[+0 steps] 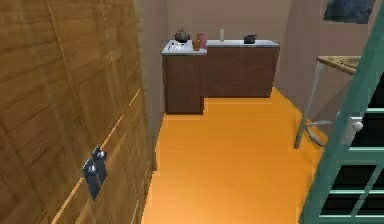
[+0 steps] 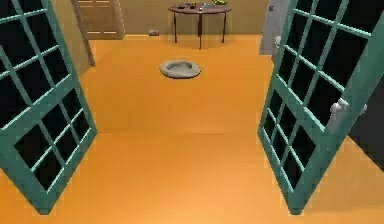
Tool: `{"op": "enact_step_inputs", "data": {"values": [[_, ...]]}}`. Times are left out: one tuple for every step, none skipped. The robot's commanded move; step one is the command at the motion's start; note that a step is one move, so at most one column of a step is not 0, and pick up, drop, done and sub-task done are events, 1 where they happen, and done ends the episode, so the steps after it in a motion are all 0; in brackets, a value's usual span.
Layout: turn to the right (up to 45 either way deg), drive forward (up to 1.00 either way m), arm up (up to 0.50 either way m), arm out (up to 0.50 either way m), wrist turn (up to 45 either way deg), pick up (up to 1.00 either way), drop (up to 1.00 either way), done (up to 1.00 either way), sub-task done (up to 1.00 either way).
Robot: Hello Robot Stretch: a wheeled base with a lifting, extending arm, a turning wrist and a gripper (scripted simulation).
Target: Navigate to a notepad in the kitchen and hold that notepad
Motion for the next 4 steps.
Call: {"op": "enact_step_inputs", "data": {"values": [[45.0, 0.0, 0.0, 0.0, 0.0, 0.0, 0.0, 0.0, 0.0], [45.0, 0.0, 0.0, 0.0, 0.0, 0.0, 0.0, 0.0, 0.0], [0.0, 0.05, 0.0, 0.0, 0.0, 0.0, 0.0, 0.0, 0.0], [45.0, 0.0, 0.0, 0.0, 0.0, 0.0, 0.0, 0.0, 0.0]]}}
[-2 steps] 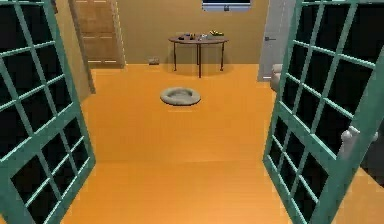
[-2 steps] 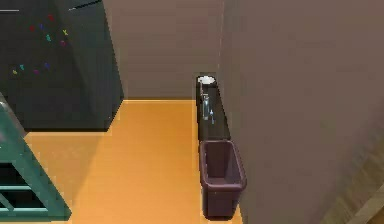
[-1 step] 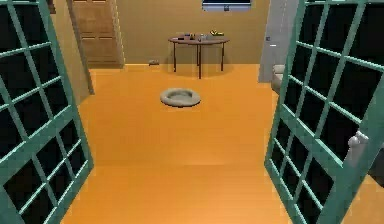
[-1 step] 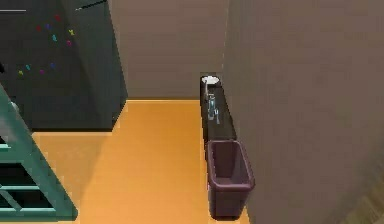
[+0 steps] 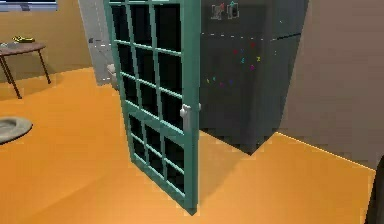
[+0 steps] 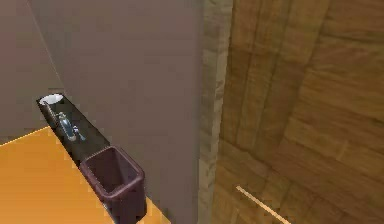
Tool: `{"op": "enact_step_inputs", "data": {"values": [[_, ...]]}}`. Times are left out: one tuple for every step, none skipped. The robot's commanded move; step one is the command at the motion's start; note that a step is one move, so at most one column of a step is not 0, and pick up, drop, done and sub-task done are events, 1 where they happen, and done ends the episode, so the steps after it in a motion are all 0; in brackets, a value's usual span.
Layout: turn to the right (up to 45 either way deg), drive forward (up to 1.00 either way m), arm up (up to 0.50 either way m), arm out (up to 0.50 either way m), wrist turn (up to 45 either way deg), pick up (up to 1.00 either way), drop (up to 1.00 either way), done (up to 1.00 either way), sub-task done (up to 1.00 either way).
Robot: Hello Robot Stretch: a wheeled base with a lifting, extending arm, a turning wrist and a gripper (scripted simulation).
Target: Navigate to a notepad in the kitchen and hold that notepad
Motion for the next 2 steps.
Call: {"op": "enact_step_inputs", "data": {"values": [[9.0, 0.0, 0.0, 0.0, 0.0, 0.0, 0.0, 0.0, 0.0], [0.0, 0.7, 0.0, 0.0, 0.0, 0.0, 0.0, 0.0, 0.0]]}}
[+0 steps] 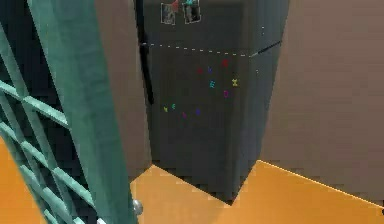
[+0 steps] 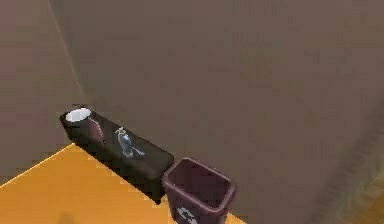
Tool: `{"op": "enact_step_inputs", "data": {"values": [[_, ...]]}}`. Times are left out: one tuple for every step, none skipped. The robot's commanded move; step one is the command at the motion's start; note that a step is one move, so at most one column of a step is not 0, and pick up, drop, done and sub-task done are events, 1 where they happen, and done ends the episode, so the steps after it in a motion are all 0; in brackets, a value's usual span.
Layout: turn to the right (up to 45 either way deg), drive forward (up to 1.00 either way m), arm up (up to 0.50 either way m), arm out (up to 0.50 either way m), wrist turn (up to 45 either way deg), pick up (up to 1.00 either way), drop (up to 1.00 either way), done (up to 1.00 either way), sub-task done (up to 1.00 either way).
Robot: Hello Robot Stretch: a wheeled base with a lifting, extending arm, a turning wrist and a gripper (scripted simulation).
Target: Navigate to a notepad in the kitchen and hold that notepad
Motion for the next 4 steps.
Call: {"op": "enact_step_inputs", "data": {"values": [[45.0, 0.0, 0.0, 0.0, 0.0, 0.0, 0.0, 0.0, 0.0], [9.0, 0.0, 0.0, 0.0, 0.0, 0.0, 0.0, 0.0, 0.0], [0.0, 0.5, 0.0, 0.0, 0.0, 0.0, 0.0, 0.0, 0.0], [-45.0, 0.0, 0.0, 0.0, 0.0, 0.0, 0.0, 0.0, 0.0]]}}
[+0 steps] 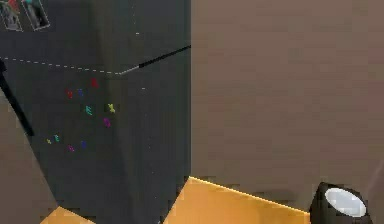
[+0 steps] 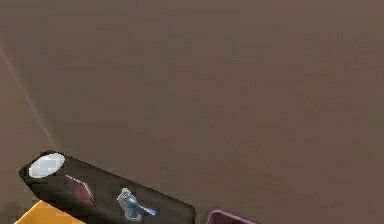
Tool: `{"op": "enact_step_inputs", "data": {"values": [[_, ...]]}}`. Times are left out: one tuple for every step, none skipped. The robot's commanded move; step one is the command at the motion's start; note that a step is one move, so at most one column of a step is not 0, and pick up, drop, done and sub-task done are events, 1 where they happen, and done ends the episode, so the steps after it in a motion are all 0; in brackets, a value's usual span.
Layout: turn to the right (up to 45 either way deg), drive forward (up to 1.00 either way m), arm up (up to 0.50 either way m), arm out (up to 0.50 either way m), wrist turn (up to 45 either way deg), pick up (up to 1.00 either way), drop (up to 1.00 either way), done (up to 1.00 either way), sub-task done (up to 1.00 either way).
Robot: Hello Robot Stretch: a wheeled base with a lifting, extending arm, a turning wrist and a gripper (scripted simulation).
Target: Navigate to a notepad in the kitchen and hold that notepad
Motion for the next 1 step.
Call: {"op": "enact_step_inputs", "data": {"values": [[-33.0, 0.0, 0.0, 0.0, 0.0, 0.0, 0.0, 0.0, 0.0]]}}
